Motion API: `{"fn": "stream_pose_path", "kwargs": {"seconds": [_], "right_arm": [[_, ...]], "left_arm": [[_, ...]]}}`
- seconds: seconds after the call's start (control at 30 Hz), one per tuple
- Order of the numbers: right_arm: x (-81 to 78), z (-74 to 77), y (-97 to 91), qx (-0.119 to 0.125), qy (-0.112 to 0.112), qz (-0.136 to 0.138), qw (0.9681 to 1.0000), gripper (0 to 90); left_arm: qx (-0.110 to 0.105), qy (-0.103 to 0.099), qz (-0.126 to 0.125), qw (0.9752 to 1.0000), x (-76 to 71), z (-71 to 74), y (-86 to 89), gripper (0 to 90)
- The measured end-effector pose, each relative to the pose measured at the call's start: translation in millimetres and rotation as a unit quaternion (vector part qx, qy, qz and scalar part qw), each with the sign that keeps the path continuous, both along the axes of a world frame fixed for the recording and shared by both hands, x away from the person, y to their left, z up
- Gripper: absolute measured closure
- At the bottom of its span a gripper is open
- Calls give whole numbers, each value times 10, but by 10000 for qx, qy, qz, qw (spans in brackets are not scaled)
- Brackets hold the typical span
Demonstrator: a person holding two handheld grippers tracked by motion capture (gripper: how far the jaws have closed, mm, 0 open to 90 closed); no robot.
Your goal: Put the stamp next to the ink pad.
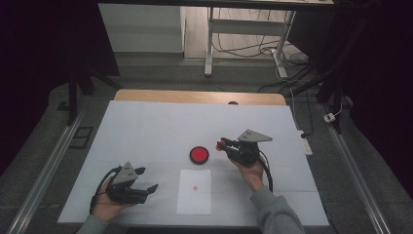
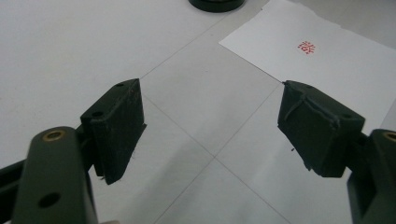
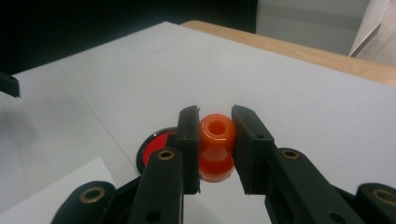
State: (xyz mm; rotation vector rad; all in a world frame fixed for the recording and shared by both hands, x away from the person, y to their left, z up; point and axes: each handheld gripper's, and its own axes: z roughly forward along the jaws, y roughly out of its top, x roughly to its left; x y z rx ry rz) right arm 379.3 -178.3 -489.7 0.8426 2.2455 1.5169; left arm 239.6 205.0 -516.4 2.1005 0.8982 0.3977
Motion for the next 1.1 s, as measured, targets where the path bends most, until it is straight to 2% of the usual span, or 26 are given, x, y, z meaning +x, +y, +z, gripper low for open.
{"fn": "stream_pose_path", "kwargs": {"seconds": [0.5,0.77,1.1], "right_arm": [[248,-298,117,-358,289,-135,9988,720],[288,-374,142,-490,321,-179,9981,720],[291,-411,181,-674,254,-188,9972,714]], "left_arm": [[12,14,31,10000,0,-14,5,226],[29,25,27,10000,3,-22,2,226],[48,27,18,10000,1,-26,4,225]]}}
